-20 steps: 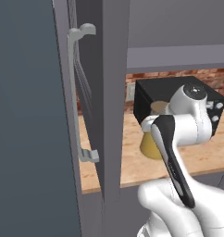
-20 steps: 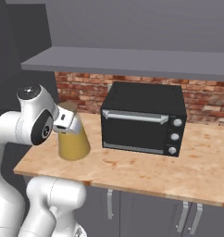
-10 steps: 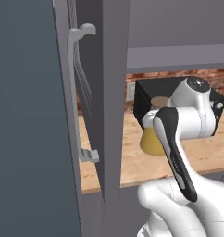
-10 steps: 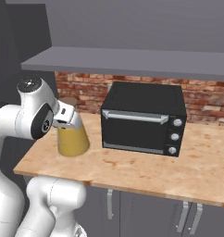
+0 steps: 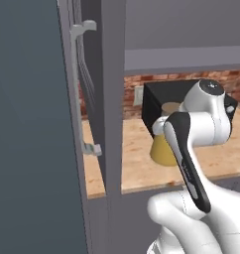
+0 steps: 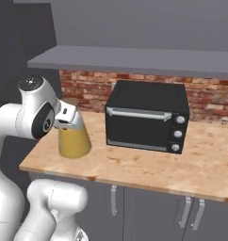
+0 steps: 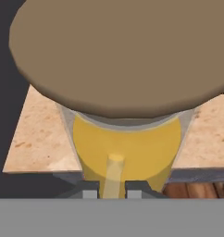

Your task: There is a tray on the dining counter. Grab the cup, mug, and pitcher and place them on the tray. The pitcher may be placed next to the tray if it cannot fit the tray.

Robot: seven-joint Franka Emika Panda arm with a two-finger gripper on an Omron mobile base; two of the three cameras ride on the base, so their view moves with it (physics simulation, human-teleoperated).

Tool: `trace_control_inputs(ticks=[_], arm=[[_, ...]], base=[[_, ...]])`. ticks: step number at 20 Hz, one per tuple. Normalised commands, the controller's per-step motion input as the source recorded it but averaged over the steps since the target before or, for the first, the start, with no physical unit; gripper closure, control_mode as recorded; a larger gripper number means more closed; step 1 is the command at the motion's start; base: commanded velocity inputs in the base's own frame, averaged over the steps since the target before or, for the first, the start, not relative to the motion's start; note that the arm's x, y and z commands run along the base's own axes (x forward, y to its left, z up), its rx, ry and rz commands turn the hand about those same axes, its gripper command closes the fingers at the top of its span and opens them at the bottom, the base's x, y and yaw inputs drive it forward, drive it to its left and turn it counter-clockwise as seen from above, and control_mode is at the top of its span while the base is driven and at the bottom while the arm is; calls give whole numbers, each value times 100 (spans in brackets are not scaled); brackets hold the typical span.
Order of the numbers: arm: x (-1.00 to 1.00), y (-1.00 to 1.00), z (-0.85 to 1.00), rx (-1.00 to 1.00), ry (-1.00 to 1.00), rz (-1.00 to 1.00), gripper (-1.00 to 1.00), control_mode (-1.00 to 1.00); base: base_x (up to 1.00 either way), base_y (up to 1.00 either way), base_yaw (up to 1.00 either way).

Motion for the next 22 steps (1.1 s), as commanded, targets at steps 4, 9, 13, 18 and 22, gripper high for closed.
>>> trace_control_inputs(ticks=[4, 9, 13, 18, 22], arm=[[0, 0, 0, 0, 0, 0, 100, 100], [0, 0, 0, 0, 0, 0, 100, 100], [0, 0, 0, 0, 0, 0, 100, 100], [0, 0, 0, 0, 0, 0, 100, 100], [0, 0, 0, 0, 0, 0, 100, 100]], base=[[-100, -22, 6], [-100, -20, 7], [-100, -21, 9], [-38, -3, 42], [-3, 10, 87]])
